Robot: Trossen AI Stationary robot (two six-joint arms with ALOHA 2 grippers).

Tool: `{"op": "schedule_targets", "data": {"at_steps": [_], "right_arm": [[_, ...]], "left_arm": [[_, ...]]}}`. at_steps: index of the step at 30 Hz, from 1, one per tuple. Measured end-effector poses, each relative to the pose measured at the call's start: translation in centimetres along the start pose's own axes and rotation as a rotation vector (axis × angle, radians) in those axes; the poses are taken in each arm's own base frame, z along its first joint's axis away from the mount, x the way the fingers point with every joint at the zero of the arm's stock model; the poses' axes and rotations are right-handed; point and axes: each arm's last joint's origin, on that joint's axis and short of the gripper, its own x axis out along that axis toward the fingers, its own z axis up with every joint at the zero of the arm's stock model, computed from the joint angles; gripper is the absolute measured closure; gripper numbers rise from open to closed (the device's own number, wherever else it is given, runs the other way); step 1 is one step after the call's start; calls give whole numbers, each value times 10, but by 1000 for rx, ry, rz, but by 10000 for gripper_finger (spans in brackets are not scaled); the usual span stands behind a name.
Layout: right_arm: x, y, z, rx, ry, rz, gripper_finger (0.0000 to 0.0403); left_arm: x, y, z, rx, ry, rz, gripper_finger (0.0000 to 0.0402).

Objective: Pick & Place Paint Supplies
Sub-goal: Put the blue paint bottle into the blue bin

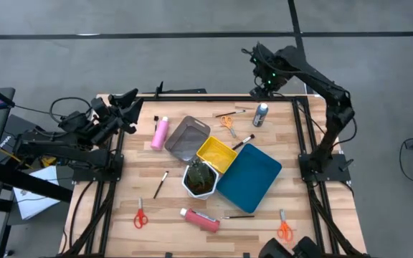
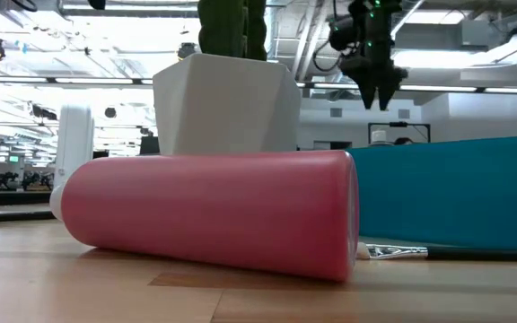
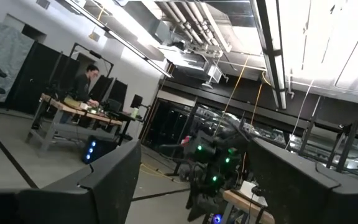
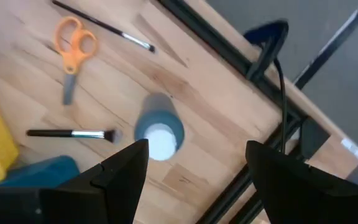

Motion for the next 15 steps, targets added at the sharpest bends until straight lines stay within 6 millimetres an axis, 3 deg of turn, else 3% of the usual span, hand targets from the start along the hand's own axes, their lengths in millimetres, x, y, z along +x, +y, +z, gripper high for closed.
{"op": "schedule_targets", "data": {"at_steps": [9,15], "right_arm": [[28,6,-33,90,-15,84,137],[45,17,-42,78,-3,89,137]], "left_arm": [[0,0,0,0,0,0,108],[0,0,0,-22,0,0,108]]}}
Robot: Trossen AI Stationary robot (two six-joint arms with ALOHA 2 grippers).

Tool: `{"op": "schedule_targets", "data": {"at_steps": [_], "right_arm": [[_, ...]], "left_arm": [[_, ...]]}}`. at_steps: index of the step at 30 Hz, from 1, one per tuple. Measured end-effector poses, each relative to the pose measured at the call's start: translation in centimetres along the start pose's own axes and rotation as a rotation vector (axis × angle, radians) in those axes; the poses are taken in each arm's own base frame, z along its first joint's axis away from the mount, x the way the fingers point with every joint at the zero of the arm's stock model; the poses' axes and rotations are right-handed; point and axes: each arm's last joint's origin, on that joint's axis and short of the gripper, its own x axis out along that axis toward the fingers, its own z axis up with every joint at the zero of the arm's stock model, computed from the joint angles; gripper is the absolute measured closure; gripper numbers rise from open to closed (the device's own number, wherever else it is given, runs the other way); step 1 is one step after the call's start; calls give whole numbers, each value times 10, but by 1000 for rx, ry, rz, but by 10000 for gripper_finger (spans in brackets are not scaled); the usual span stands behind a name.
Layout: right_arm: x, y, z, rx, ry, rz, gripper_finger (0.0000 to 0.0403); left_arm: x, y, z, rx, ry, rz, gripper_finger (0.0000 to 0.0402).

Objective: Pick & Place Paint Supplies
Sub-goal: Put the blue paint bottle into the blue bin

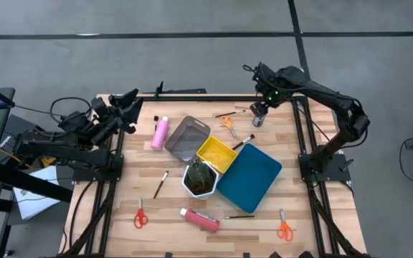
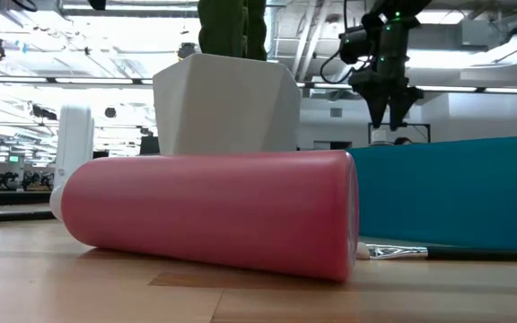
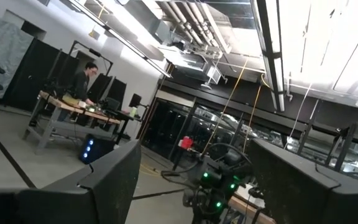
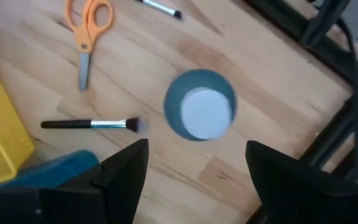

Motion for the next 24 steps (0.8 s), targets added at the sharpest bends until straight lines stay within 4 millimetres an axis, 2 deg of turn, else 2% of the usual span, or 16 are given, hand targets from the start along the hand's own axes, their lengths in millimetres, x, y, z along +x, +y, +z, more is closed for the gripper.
{"op": "schedule_targets", "data": {"at_steps": [7,17,24], "right_arm": [[2,3,6,16,-65,16,137],[4,-12,10,58,-65,2,137],[19,-7,14,25,3,9,137]], "left_arm": [[0,0,0,-23,0,0,108],[0,0,0,-23,0,0,108],[0,0,0,-23,0,0,108]]}}
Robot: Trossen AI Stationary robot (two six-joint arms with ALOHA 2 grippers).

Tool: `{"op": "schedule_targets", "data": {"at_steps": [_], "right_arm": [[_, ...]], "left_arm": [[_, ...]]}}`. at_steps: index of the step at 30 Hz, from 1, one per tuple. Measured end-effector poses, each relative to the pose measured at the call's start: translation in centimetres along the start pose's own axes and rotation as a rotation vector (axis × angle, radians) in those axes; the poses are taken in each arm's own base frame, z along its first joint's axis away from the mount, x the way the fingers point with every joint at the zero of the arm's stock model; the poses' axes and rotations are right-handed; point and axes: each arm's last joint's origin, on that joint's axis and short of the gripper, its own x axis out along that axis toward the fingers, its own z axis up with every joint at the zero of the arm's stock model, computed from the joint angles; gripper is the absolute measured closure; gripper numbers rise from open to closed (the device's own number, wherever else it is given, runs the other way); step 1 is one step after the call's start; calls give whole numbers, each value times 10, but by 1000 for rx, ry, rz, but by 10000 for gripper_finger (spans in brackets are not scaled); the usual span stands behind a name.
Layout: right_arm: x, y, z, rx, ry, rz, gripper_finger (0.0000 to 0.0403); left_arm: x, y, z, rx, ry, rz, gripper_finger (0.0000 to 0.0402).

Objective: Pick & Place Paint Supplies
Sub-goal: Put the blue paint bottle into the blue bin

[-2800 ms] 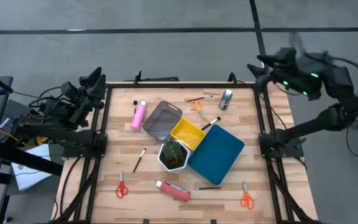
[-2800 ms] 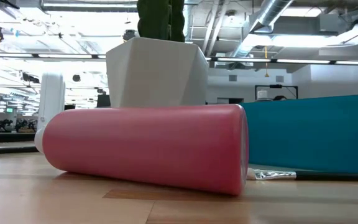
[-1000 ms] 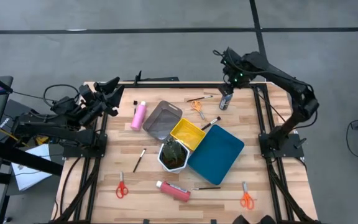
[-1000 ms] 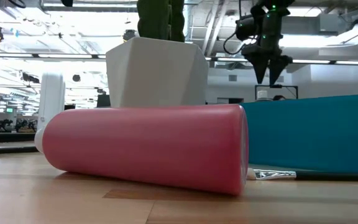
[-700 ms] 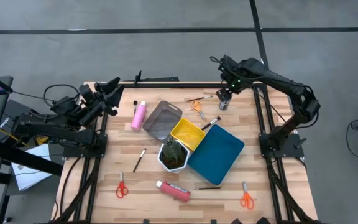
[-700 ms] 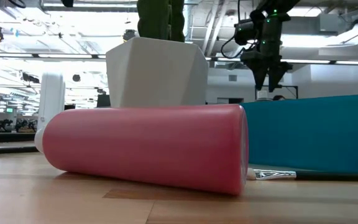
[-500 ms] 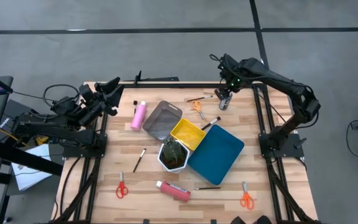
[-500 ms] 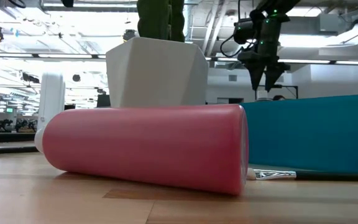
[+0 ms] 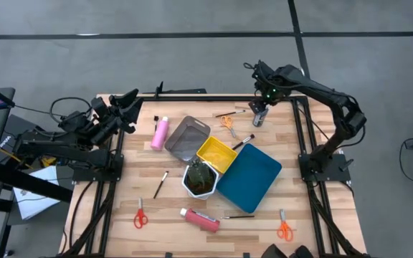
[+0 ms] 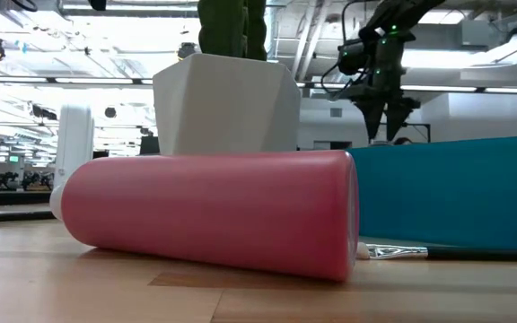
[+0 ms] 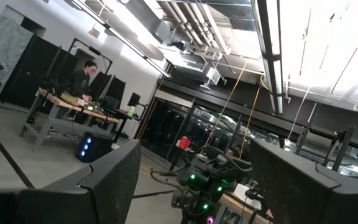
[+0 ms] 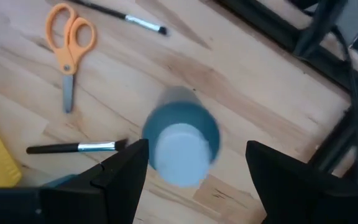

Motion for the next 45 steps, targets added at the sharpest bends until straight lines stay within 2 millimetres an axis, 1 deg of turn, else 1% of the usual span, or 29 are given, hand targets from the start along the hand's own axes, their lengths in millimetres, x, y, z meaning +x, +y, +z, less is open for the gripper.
{"op": "schedule_targets", "data": {"at_steps": [2,7,11,21,24,27,38,45], "right_arm": [[3,2,1,-8,6,7,137],[3,1,4,-3,-16,12,137],[3,-3,4,7,-11,9,137],[3,-2,4,13,-5,7,143],[3,-2,4,13,-5,7,156],[3,-2,3,13,-2,7,178],[3,-2,3,13,-1,7,289],[3,-3,1,12,22,2,289]], "left_arm": [[0,0,0,0,0,0,108],[0,0,0,0,0,0,108],[0,0,0,0,0,0,108],[0,0,0,0,0,0,108],[0,0,0,0,0,0,108],[0,0,0,0,0,0,108],[0,0,0,0,0,-1,108],[0,0,0,0,2,-15,108]]}}
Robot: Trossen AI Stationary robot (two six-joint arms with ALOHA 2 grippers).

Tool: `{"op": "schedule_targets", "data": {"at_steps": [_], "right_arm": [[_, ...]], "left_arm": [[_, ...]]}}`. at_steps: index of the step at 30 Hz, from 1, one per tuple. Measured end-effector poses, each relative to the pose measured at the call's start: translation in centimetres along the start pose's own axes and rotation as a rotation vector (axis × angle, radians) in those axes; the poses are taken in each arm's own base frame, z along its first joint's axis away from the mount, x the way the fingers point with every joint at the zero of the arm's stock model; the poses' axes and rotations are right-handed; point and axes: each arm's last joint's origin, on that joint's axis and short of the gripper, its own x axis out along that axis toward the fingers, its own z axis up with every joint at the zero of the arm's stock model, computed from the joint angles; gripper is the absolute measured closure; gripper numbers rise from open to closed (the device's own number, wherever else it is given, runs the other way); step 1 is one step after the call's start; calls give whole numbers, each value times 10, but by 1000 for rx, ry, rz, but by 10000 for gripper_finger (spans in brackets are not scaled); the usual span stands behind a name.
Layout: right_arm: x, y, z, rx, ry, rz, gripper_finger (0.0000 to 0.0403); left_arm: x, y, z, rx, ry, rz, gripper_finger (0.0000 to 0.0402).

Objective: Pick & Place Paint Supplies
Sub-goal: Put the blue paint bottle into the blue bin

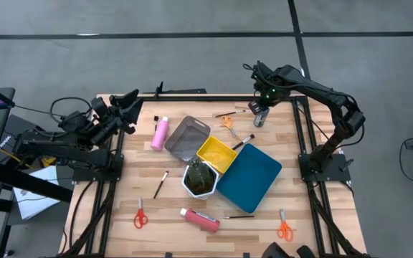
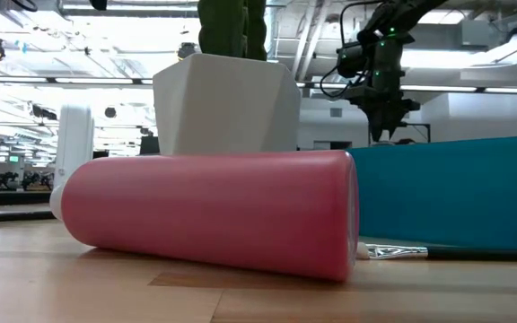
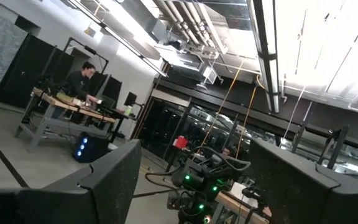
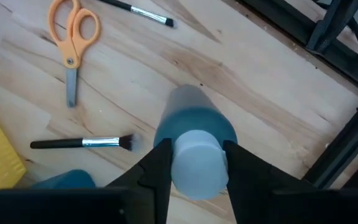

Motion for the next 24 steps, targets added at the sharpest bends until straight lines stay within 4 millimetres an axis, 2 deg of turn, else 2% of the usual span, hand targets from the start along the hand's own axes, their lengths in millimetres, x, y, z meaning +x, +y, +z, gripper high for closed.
{"op": "schedule_targets", "data": {"at_steps": [8,14,19,24], "right_arm": [[-7,-5,-9,-2,48,-13,289],[-29,-9,-22,22,1,-1,289],[-53,-14,-42,60,-34,33,289],[-73,-9,-62,85,-57,58,289]], "left_arm": [[0,0,0,0,0,0,108],[0,0,0,-1,2,-10,108],[0,0,-1,-17,7,-8,108],[0,0,-2,-10,16,-7,108]]}}
